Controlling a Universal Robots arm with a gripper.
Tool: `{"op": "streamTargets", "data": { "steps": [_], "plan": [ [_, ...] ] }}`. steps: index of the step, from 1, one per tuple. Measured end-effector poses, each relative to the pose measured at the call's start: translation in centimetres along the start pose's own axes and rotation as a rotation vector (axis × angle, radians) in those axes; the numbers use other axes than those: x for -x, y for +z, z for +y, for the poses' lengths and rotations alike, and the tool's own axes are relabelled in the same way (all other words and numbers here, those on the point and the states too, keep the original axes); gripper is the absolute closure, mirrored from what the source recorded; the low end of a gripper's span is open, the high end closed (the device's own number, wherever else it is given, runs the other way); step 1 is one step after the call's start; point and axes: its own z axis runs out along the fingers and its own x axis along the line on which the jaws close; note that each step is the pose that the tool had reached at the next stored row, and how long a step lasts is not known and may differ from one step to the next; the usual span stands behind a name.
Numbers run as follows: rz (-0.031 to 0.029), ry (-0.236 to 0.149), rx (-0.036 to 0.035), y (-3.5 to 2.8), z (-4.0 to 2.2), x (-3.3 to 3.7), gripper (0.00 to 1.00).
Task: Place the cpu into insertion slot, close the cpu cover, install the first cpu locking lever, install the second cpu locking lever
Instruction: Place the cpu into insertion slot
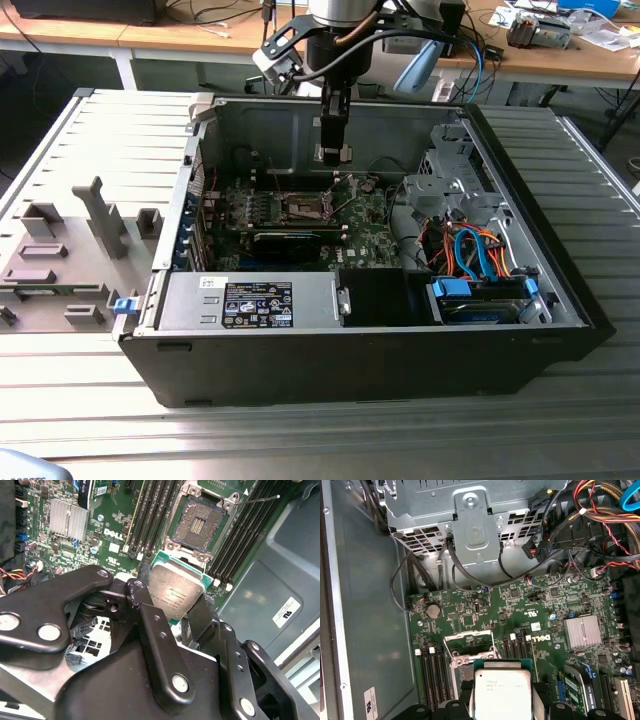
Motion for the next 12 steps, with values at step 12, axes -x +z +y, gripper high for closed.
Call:
{"op": "streamTargets", "data": {
  "steps": [12],
  "plan": [
    [0.0033, -0.076, 0.0016, 0.02, 0.00, 0.00, 0.46]
  ]
}}
